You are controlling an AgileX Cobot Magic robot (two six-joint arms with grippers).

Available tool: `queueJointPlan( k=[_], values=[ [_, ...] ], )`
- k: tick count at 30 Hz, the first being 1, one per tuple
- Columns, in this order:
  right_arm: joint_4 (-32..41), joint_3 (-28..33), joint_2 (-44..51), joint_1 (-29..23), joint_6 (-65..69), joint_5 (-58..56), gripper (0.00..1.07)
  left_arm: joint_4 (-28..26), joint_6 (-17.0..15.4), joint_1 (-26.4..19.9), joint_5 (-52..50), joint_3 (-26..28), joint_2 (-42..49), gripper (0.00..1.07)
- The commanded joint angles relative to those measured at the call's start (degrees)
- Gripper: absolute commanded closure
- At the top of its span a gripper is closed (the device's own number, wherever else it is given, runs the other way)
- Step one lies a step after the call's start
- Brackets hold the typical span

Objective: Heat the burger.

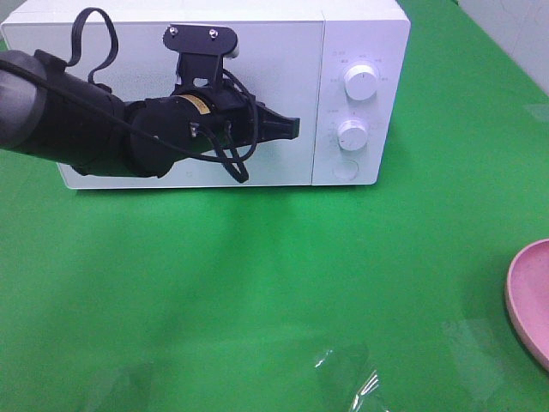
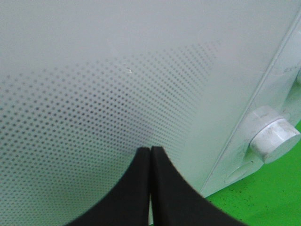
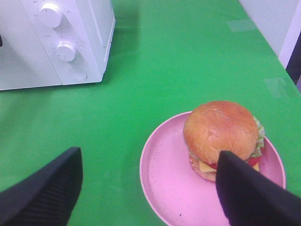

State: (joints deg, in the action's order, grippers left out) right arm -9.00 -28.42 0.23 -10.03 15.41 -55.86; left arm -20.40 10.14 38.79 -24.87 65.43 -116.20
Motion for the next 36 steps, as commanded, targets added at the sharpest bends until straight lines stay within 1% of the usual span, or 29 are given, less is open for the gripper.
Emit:
queueJointPlan(
  k=[1, 5, 6, 7, 8, 9, 10, 11, 12, 13, 14, 15, 16, 17, 18, 19, 20, 21, 23, 26, 27, 28, 29, 30, 31, 32, 33, 35, 36],
  values=[
    [0.17, 0.0, 1.49, 0.46, -0.17, 0.29, 0.32, -3.38, 0.0, -0.29, -3.04, 1.55, 1.43, 1.07],
    [0.17, 0.0, 1.49, 0.46, -0.17, 0.29, 0.32, -3.61, 0.46, 1.49, -1.89, -0.69, 3.21, 1.07],
    [0.17, 0.0, 1.49, 0.46, -0.17, 0.29, 0.32, -4.64, 1.43, 2.58, -1.66, -3.04, 4.76, 1.05],
    [0.17, 0.0, 1.49, 0.46, -0.17, 0.29, 0.32, -4.64, 1.43, 2.58, -1.66, -3.04, 4.76, 1.05],
    [0.17, 0.0, 1.49, 0.46, -0.17, 0.29, 0.32, -6.42, 3.38, 3.72, -1.43, -5.56, 6.42, 1.0],
    [0.17, 0.0, 1.49, 0.46, -0.17, 0.29, 0.32, -8.54, 5.61, 4.35, -0.46, -8.02, 8.25, 0.94],
    [0.17, 0.0, 1.49, 0.46, -0.17, 0.29, 0.32, -8.54, 5.61, 4.35, -0.46, -8.02, 8.25, 0.94],
    [0.17, 0.0, 1.49, 0.46, -0.17, 0.29, 0.32, -9.68, 6.88, 4.47, 1.15, -9.28, 9.63, 0.88],
    [0.17, 0.0, 1.49, 0.46, -0.17, 0.29, 0.32, -9.68, 6.88, 4.47, 1.15, -9.28, 9.63, 0.88],
    [0.17, 0.0, 1.49, 0.46, -0.17, 0.29, 0.32, -11.92, 8.82, 4.58, 4.87, -11.34, 11.4, 0.73],
    [0.17, 0.0, 1.49, 0.46, -0.17, 0.29, 0.32, -11.92, 8.82, 4.58, 4.87, -11.34, 11.4, 0.73],
    [0.17, 0.0, 1.49, 0.46, -0.17, 0.29, 0.32, -14.61, 11.06, 4.58, 9.85, -13.12, 13.64, 0.46],
    [0.17, 0.0, 1.49, 0.46, -0.17, 0.29, 0.32, -16.9, 12.89, 4.13, 15.07, -14.38, 15.47, 0.22],
    [0.17, 0.0, 1.49, 0.46, -0.17, 0.29, 0.32, -16.9, 12.89, 4.13, 15.07, -14.38, 15.47, 0.22],
    [0.17, 0.0, 1.49, 0.46, -0.17, 0.29, 0.32, -17.48, 13.41, 3.78, 17.48, -14.67, 16.1, 0.15],
    [0.17, 0.0, 1.49, 0.46, -0.17, 0.29, 0.32, -17.48, 13.41, 3.78, 17.48, -14.67, 16.1, 0.15],
    [0.17, 0.0, 1.49, 0.46, -0.17, 0.29, 0.32, -17.76, 13.52, 2.23, 24.41, -14.9, 17.3, 0.07],
    [0.17, 0.0, 1.49, 0.46, -0.17, 0.29, 0.32, -17.76, 13.52, 2.23, 24.41, -14.9, 17.3, 0.07],
    [0.17, 0.0, 1.49, 0.46, -0.17, 0.29, 0.32, -17.19, 13.41, -2.01, 35.35, -14.9, 18.62, 0.07],
    [0.17, 0.0, 1.49, 0.46, -0.17, 0.29, 0.32, -16.73, 13.12, -3.09, 37.3, -14.9, 18.79, 0.08],
    [0.17, 0.0, 1.49, 0.46, -0.17, 0.29, 0.32, -15.07, 11.8, -6.02, 42.06, -14.9, 19.48, 0.09],
    [0.17, 0.0, 1.49, 0.46, -0.17, 0.29, 0.32, -12.89, 9.8, -8.94, 46.98, -14.9, 20.34, 0.1],
    [0.17, 0.0, 1.49, 0.46, -0.17, 0.29, 0.32, -12.89, 9.8, -8.94, 46.98, -14.9, 20.34, 0.1],
    [0.17, 0.0, 1.49, 0.46, -0.17, 0.29, 0.32, -9.63, 7.16, -12.2, 51.39, -14.78, 21.26, 0.12],
    [0.17, 0.0, 1.49, 0.46, -0.17, 0.29, 0.32, -9.63, 7.16, -12.2, 51.39, -14.78, 21.26, 0.12],
    [0.17, 0.0, 1.49, 0.46, -0.17, 0.29, 0.32, -7.68, 5.44, -13.87, 53.86, -14.78, 22.0, 0.13],
    [0.17, 0.0, 1.49, 0.46, -0.17, 0.29, 0.32, -7.68, 5.44, -13.87, 53.86, -14.78, 22.0, 0.13],
    [0.17, 0.0, 1.49, 0.46, -0.17, 0.29, 0.32, 0.29, -2.81, -19.25, 62.45, -14.78, 25.15, 0.19],
    [0.17, 0.0, 1.49, 0.46, -0.17, 0.29, 0.32, 0.29, -2.81, -19.25, 62.45, -14.78, 25.15, 0.19]
  ],
)
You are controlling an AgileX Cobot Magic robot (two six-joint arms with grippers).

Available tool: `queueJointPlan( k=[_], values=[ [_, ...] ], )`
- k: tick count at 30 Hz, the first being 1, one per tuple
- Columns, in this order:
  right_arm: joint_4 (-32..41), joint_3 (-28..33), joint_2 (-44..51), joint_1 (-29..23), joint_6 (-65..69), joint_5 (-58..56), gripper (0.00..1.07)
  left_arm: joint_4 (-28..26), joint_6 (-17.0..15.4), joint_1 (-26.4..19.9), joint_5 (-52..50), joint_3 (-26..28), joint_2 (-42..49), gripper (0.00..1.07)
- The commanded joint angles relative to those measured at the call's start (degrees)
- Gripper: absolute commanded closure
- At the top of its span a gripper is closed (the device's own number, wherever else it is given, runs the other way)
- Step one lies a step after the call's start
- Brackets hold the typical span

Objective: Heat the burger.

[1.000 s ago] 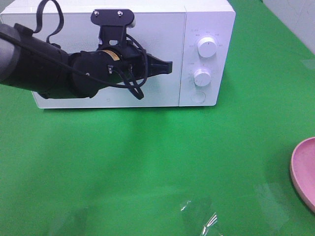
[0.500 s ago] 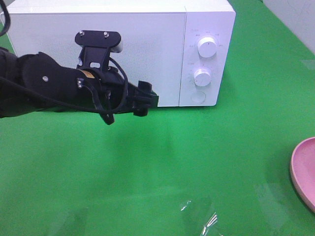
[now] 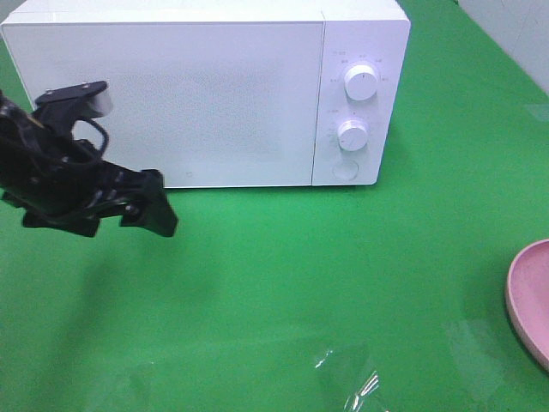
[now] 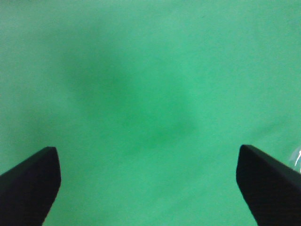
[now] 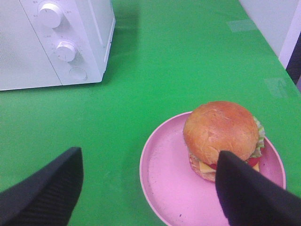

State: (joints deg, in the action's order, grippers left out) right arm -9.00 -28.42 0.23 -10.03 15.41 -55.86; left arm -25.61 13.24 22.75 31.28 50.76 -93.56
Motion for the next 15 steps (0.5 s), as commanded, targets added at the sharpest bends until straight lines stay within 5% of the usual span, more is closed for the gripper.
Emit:
queueJointPlan(
  k=[1, 15],
  values=[
    [0.17, 0.0, 1.49, 0.46, -0.17, 0.29, 0.32, 9.8, -9.4, -5.39, 10.77, -0.11, 4.76, 0.2],
    [0.17, 0.0, 1.49, 0.46, -0.17, 0.29, 0.32, 22.98, -17.93, -11.75, 30.02, -1.09, 23.38, 0.21]
  ],
)
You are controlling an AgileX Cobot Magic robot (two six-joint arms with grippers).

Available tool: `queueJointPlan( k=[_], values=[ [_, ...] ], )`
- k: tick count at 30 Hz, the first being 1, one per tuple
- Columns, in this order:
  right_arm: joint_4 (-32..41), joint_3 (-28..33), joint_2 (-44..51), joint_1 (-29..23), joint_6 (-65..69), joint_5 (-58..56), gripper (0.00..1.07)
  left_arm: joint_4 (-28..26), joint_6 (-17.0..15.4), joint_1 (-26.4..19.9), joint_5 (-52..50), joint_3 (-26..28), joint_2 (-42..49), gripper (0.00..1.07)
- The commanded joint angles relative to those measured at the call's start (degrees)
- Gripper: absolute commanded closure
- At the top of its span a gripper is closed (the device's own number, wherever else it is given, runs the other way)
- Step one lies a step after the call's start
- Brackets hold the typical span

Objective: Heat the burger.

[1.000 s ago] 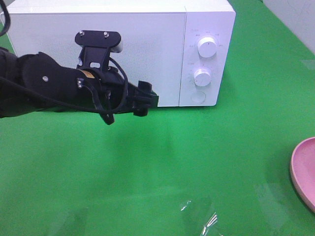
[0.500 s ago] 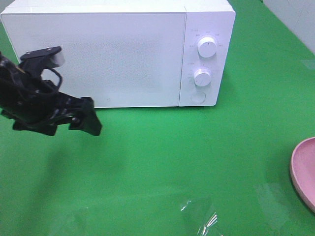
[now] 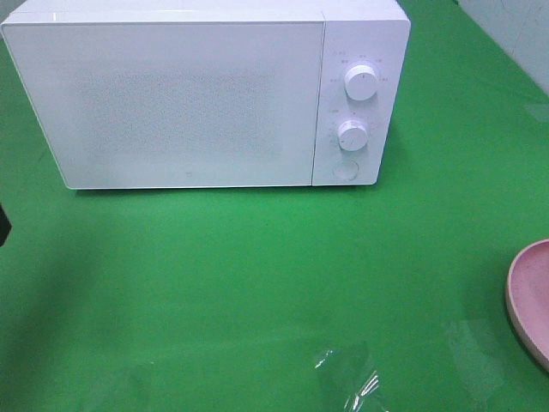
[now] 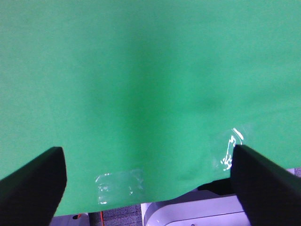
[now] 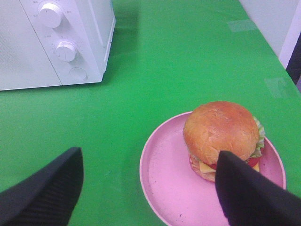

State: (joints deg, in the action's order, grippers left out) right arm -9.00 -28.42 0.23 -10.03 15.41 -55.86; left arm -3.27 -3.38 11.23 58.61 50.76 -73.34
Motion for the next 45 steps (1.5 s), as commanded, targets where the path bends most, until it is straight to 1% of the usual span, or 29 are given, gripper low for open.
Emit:
queueJointPlan(
  k=[1, 3, 5, 6, 7, 8, 9, 12, 15, 16, 17, 18, 19, 20, 22, 23, 27, 30, 31, 33, 34, 35, 36, 38, 39, 40, 41, 43, 45],
  values=[
    [0.17, 0.0, 1.49, 0.46, -0.17, 0.29, 0.32, 0.63, -1.32, -0.23, 2.69, -1.09, 3.15, 0.21],
    [0.17, 0.0, 1.49, 0.46, -0.17, 0.29, 0.32, 0.63, -1.6, -0.23, 3.21, -1.6, 4.53, 0.21],
    [0.17, 0.0, 1.49, 0.46, -0.17, 0.29, 0.32, 0.69, -3.5, -0.23, 3.55, -6.02, 10.37, 0.21],
    [0.17, 0.0, 1.49, 0.46, -0.17, 0.29, 0.32, 0.69, -3.5, -0.23, 3.55, -6.02, 10.37, 0.21],
    [0.17, 0.0, 1.49, 0.46, -0.17, 0.29, 0.32, 0.69, -3.78, -0.23, 3.55, -8.31, 12.95, 0.21],
    [0.17, 0.0, 1.49, 0.46, -0.17, 0.29, 0.32, 0.69, -3.78, -0.23, 3.55, -8.31, 12.95, 0.21],
    [0.17, 0.0, 1.49, 0.46, -0.17, 0.29, 0.32, 0.8, -3.78, -0.23, 3.44, -11.29, 16.27, 0.21],
    [0.17, 0.0, 1.49, 0.46, -0.17, 0.29, 0.32, 1.03, -3.72, -0.23, 3.5, -13.87, 19.71, 0.21],
    [0.17, 0.0, 1.49, 0.46, -0.17, 0.29, 0.32, 1.6, -3.38, -0.23, 3.44, -18.16, 24.81, 0.21],
    [0.17, 0.0, 1.49, 0.46, -0.17, 0.29, 0.32, 2.41, -2.75, -0.23, 2.86, -20.8, 28.25, 0.21],
    [0.17, 0.0, 1.49, 0.46, -0.17, 0.29, 0.32, 2.41, -2.75, -0.23, 2.86, -20.8, 28.25, 0.21],
    [0.17, 0.0, 1.49, 0.46, -0.17, 0.29, 0.32, 2.12, -2.86, -0.23, 2.52, -20.68, 32.09, 0.21],
    [0.17, 0.0, 1.49, 0.46, -0.17, 0.29, 0.32, 2.12, -2.86, -0.23, 2.52, -20.68, 32.09, 0.21],
    [0.17, 0.0, 1.49, 0.46, -0.17, 0.29, 0.32, 1.95, -2.52, -0.23, 2.58, -20.74, 35.87, 0.21],
    [0.17, 0.0, 1.49, 0.46, -0.17, 0.29, 0.32, 2.18, -2.18, -0.23, 2.81, -21.14, 37.3, 0.21],
    [0.17, 0.0, 1.49, 0.46, -0.17, 0.29, 0.32, 2.35, -2.06, -0.23, 2.75, -21.08, 40.62, 0.21],
    [0.17, 0.0, 1.49, 0.46, -0.17, 0.29, 0.32, 2.35, -2.06, -0.23, 2.69, -21.08, 44.98, 0.21],
    [0.17, 0.0, 1.49, 0.46, -0.17, 0.29, 0.32, 2.35, -2.06, -0.23, 2.69, -21.08, 52.71, 0.21],
    [0.17, 0.0, 1.49, 0.46, -0.17, 0.29, 0.32, 2.35, -2.06, -0.23, 2.69, -21.08, 52.71, 0.21],
    [0.17, 0.0, 1.49, 0.46, -0.17, 0.29, 0.32, 2.35, -2.06, -0.23, 2.69, -21.08, 59.7, 0.21],
    [0.17, 0.0, 1.49, 0.46, -0.17, 0.29, 0.32, 2.35, -2.06, -0.23, 2.69, -21.08, 59.7, 0.21],
    [0.17, 0.0, 1.49, 0.46, -0.17, 0.29, 0.32, 2.29, -2.06, -0.52, 2.64, -21.08, 64.11, 0.21],
    [0.17, 0.0, 1.49, 0.46, -0.17, 0.29, 0.32, 2.29, -2.06, -0.52, 2.64, -21.08, 64.11, 0.21],
    [0.17, 0.0, 1.49, 0.46, -0.17, 0.29, 0.32, 2.18, -2.06, -3.32, 2.58, -21.03, 70.36, 0.21],
    [0.17, 0.0, 1.49, 0.46, -0.17, 0.29, 0.32, 2.18, -2.06, -3.32, 2.58, -21.03, 70.36, 0.21],
    [0.17, 0.0, 1.49, 0.46, -0.17, 0.29, 0.32, 2.23, -2.06, -6.25, 2.58, -21.03, 73.4, 0.21],
    [0.17, 0.0, 1.49, 0.46, -0.17, 0.29, 0.32, 2.23, -2.06, -6.25, 2.58, -21.03, 73.4, 0.21],
    [0.17, 0.0, 1.49, 0.46, -0.17, 0.17, 0.32, 2.01, -2.23, -10.71, 2.52, -21.03, 74.54, 0.21],
    [0.11, 0.0, 1.49, 0.46, -0.17, 0.23, 0.32, 2.01, -2.23, -11.34, 2.52, -21.03, 74.66, 0.21]
  ],
)
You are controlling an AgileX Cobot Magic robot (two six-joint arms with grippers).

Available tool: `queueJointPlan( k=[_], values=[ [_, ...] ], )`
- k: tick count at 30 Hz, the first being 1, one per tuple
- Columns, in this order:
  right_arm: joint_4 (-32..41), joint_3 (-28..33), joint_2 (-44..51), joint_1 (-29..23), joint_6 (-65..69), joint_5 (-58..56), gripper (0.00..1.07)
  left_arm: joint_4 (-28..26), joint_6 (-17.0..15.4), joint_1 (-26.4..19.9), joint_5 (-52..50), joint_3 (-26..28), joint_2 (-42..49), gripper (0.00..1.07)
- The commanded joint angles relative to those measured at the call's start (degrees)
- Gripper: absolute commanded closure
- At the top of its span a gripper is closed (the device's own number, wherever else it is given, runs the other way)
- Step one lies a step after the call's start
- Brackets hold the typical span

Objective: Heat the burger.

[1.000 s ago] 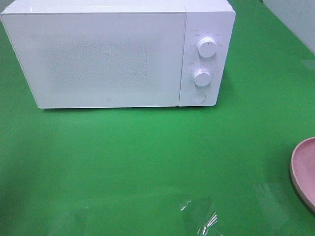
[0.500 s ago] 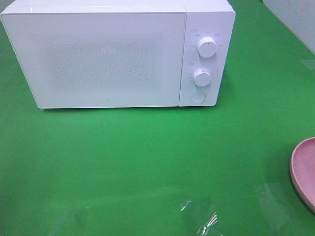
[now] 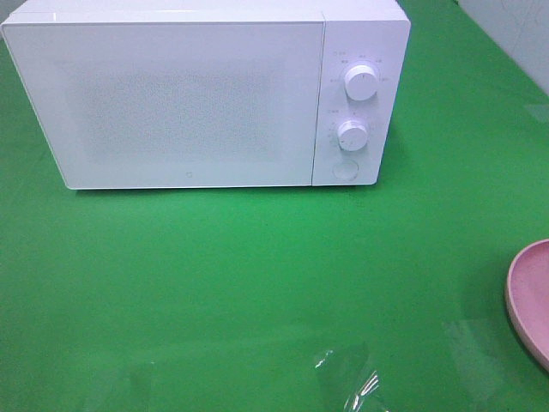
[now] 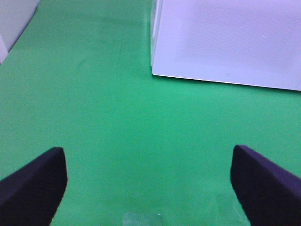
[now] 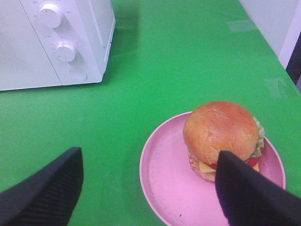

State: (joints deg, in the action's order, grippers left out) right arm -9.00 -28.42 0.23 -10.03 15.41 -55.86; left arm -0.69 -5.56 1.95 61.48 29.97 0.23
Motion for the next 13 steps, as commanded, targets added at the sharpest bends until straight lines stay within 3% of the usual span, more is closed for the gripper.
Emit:
queueJointPlan(
  k=[1, 13],
  values=[
    [0.11, 0.0, 1.49, 0.46, -0.17, 0.23, 0.32, -0.57, -0.06, -2.06, -0.34, -0.23, 1.09, 0.21],
    [0.23, 0.0, 1.49, 0.46, -0.17, 0.23, 0.32, -0.34, -0.06, -2.35, -0.34, -0.23, 1.38, 0.21]
  ],
)
